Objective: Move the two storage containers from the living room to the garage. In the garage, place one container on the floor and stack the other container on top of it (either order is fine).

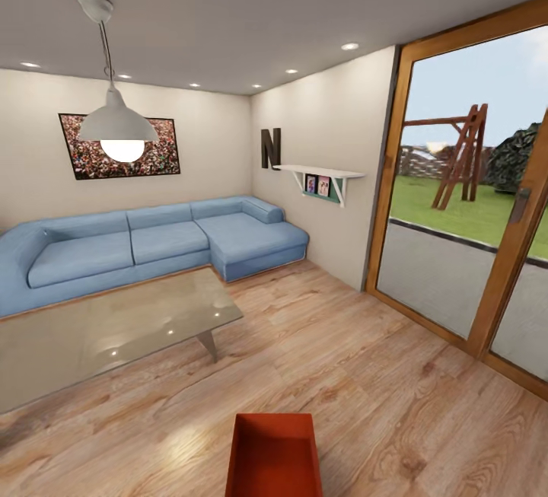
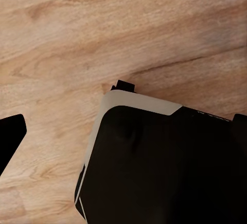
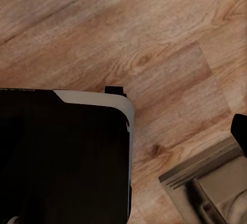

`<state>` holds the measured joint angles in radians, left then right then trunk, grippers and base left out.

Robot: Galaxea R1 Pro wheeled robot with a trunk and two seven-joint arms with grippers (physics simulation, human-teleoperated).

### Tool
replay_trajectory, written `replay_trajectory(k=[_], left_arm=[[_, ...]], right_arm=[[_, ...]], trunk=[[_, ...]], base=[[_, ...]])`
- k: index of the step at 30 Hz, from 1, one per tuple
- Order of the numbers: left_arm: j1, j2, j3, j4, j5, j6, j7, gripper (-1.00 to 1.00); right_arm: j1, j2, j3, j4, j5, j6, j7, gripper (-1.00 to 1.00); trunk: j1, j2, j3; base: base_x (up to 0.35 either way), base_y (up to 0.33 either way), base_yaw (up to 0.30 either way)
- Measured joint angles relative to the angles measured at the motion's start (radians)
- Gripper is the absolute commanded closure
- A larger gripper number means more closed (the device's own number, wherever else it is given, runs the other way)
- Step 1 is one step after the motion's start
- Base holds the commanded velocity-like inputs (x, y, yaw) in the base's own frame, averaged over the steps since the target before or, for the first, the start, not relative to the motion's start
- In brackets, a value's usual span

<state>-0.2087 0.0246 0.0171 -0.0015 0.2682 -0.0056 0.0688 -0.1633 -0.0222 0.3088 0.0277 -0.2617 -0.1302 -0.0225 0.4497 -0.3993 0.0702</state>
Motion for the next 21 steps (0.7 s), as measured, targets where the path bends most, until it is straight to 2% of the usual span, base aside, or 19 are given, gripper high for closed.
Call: replay_trajectory(k=[21], left_arm=[[0.0,0.0,0.0,0.0,0.0,0.0,0.001,-1.0]], right_arm=[[0.0,-0.004,0.006,0.0,0.003,-0.003,-0.002,-1.0]], trunk=[[0.0,0.0,0.0]], base=[[0.0,0.0,0.0]])
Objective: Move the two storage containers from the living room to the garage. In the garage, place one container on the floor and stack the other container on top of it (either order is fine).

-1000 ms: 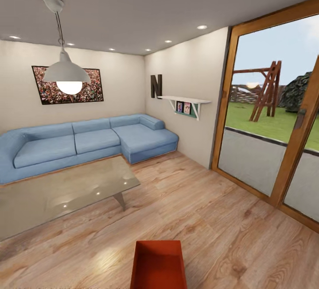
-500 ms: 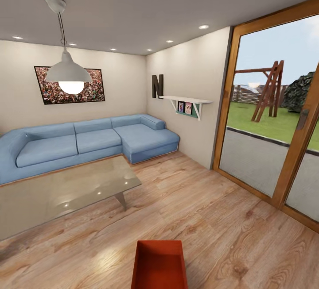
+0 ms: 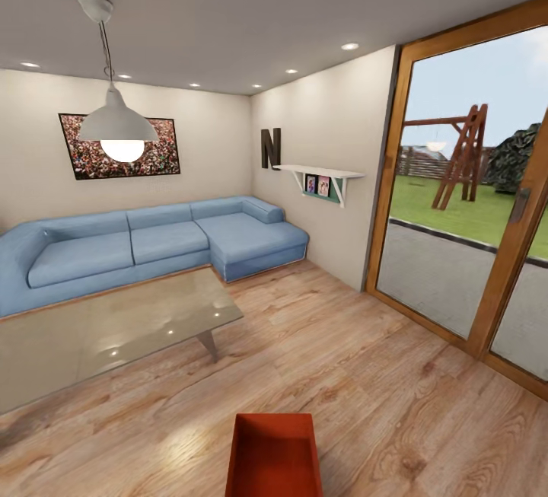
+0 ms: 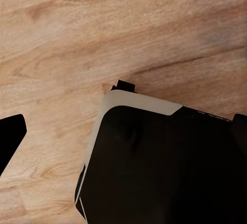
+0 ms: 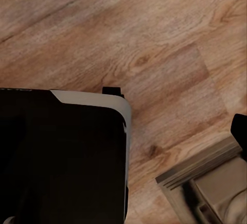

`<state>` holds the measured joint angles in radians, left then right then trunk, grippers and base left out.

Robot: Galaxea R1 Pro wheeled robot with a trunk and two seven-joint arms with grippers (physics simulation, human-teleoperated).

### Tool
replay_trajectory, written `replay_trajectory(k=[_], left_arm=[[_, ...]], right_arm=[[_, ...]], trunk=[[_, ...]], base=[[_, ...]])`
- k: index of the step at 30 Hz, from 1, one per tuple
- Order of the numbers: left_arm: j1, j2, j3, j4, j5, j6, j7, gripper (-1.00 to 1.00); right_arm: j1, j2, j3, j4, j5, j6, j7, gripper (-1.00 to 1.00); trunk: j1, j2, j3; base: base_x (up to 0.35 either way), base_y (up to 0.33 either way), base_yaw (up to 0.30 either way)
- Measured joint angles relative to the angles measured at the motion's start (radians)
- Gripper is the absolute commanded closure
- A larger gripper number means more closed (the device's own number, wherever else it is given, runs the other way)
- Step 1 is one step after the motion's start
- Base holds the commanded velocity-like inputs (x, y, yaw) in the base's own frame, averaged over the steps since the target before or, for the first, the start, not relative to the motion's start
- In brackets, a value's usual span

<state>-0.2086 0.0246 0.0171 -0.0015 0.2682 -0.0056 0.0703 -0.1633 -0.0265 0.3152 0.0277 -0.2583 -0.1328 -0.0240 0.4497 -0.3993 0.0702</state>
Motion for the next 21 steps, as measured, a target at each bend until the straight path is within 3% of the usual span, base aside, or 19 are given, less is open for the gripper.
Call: replay_trajectory(k=[5,15,21], left_arm=[[0.0,0.0,0.0,0.0,0.0,0.0,0.0,-1.0],[0.0,0.0,0.0,0.0,0.0,0.0,0.0,-1.0],[0.0,0.0,0.0,0.0,0.0,0.0,0.0,-1.0]], right_arm=[[0.0,-0.001,0.0,0.0,0.0,-0.005,0.0,-1.0],[0.0,0.0,0.0,0.0,0.0,0.001,0.0,-1.0],[0.0,0.002,0.0,0.0,0.0,0.002,0.0,-1.0]], trunk=[[0.0,0.0,0.0],[0.0,0.0,0.0],[0.0,0.0,0.0]], base=[[0.031,0.0,0.0],[0.242,0.0,0.0],[0.068,0.0,0.0]])
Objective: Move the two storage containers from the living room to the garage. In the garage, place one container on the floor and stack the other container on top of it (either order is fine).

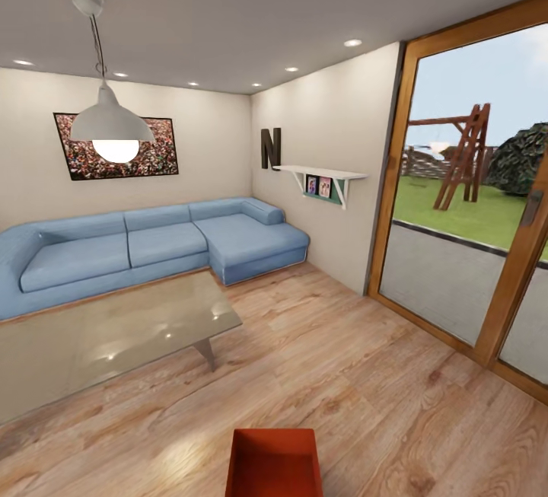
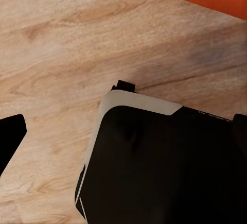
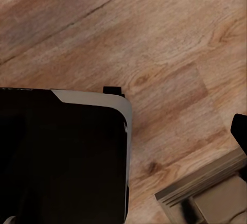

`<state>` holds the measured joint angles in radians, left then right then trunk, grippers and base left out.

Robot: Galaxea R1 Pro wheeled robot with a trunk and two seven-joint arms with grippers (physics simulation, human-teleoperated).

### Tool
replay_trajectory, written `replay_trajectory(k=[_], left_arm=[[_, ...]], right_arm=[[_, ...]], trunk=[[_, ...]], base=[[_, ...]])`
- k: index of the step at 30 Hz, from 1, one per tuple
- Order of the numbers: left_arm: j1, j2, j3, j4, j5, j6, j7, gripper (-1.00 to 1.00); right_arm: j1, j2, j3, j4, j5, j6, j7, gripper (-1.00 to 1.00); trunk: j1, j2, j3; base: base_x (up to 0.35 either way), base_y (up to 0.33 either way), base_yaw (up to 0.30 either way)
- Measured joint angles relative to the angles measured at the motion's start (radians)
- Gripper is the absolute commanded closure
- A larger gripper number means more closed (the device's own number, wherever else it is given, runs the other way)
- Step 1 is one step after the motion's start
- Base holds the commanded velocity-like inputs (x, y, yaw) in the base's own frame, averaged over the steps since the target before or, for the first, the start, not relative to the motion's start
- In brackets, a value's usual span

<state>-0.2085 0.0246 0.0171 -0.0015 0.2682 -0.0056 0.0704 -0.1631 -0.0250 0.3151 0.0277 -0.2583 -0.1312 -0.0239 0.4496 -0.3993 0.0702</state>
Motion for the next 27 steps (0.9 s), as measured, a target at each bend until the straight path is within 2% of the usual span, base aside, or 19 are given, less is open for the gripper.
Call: replay_trajectory(k=[27], left_arm=[[0.0,-0.009,0.003,-0.001,-0.002,0.001,0.008,-1.0]], right_arm=[[0.0,0.0,-0.001,0.0,0.0,0.0,0.001,-1.0]], trunk=[[0.0,0.0,0.0]], base=[[0.001,0.0,0.0]])
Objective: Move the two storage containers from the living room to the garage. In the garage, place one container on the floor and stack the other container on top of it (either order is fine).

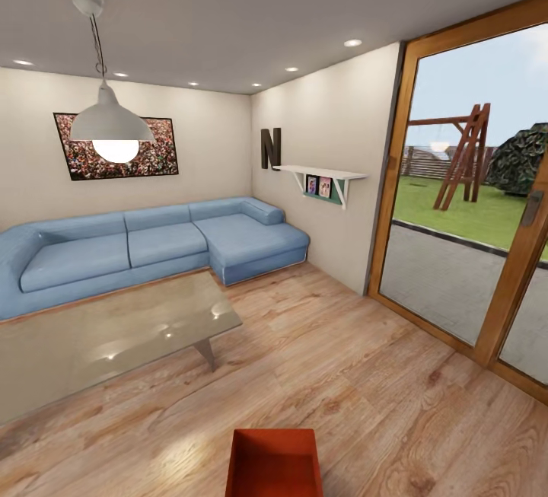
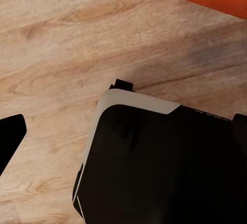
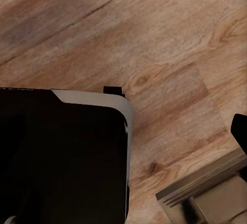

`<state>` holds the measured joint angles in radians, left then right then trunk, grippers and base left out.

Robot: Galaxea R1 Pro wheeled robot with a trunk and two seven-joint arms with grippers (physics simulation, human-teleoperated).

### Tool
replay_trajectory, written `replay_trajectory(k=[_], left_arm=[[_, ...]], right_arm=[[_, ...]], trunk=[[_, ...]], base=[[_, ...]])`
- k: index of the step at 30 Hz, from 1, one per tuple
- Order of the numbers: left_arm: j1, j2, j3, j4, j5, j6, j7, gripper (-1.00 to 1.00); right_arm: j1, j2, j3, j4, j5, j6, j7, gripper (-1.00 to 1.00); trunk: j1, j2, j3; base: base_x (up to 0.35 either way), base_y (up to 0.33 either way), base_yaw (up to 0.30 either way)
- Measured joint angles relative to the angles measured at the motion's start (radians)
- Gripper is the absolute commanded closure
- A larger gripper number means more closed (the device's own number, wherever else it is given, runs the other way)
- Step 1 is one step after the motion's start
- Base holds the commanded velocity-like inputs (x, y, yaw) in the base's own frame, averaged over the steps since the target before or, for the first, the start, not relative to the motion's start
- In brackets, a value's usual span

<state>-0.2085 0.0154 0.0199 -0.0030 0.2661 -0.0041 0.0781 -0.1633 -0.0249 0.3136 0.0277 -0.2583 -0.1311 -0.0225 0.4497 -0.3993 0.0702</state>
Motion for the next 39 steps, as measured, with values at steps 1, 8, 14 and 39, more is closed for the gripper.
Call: replay_trajectory(k=[1,8,14,39], left_arm=[[0.0,0.0,0.0,0.0,0.0,0.0,0.0,-1.0],[0.0,0.001,-0.001,0.0,-0.002,0.0,0.0,-1.0],[0.0,0.001,-0.001,0.0,-0.001,0.0,0.0,-1.0],[0.001,0.004,-0.001,0.0,-0.001,0.0,0.0,-1.0]], right_arm=[[0.0,0.0,0.0,0.0,0.0,0.0,0.0,-1.0],[0.0,0.0,0.0,0.0,0.0,0.001,0.0,-1.0],[0.0,0.001,0.0,0.0,0.0,0.001,0.0,-1.0],[0.001,0.0,0.0,0.0,0.001,0.002,0.0,-1.0]], trunk=[[0.0,0.0,0.0],[0.023,-0.042,-0.019],[0.046,-0.084,-0.038],[0.142,-0.258,-0.114]], base=[[0.0,0.0,0.0],[0.0,0.0,0.0],[0.0,0.0,0.0],[0.0,0.0,0.0]])
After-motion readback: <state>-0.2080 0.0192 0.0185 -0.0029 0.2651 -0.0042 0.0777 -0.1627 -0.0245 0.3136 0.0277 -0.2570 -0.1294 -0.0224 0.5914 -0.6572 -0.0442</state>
